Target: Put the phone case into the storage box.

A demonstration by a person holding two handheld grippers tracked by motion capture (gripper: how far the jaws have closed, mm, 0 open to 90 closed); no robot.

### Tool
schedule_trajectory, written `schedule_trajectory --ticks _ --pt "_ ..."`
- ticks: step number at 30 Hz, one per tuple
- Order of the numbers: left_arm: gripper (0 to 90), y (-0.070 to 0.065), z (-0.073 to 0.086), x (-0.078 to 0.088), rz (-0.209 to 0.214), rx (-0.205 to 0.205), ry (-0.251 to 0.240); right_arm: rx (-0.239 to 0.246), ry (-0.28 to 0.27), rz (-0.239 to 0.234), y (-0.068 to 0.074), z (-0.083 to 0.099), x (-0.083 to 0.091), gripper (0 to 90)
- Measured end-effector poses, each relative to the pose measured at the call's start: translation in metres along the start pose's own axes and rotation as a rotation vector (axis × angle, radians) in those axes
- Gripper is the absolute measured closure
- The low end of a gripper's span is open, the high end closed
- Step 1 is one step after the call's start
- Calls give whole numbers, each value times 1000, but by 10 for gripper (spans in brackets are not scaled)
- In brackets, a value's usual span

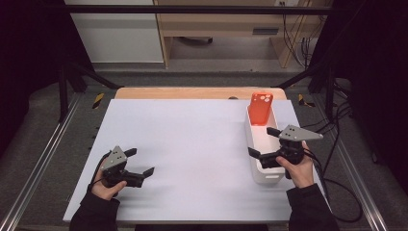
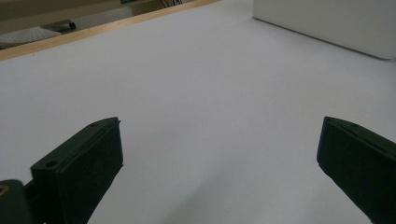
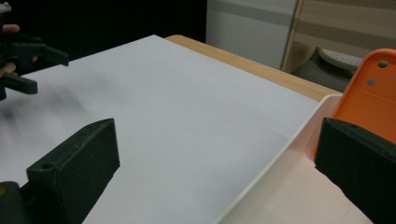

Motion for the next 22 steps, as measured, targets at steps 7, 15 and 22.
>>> schedule_trajectory --ticks 7,15,22 --pt "0 -1 -2 0 4 1 -12 19 -27 -10 -5 19 15 3" --pt "0 -3 -5 3 10 -1 -29 19 -60 17 -16 39 30 3" --pt "0 -4 -6 3 12 -3 -33 9 -77 41 -22 47 33 3"
Point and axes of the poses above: each handheld gripper's, and its own axes: x roughly backward along the jaws, z roughly out of its underside, y roughly to its left, the point moved 10 cm from there along -x, roughly forward along the jaws, and after that the axes turned 6 degrees about z, right-handed, at the moved point
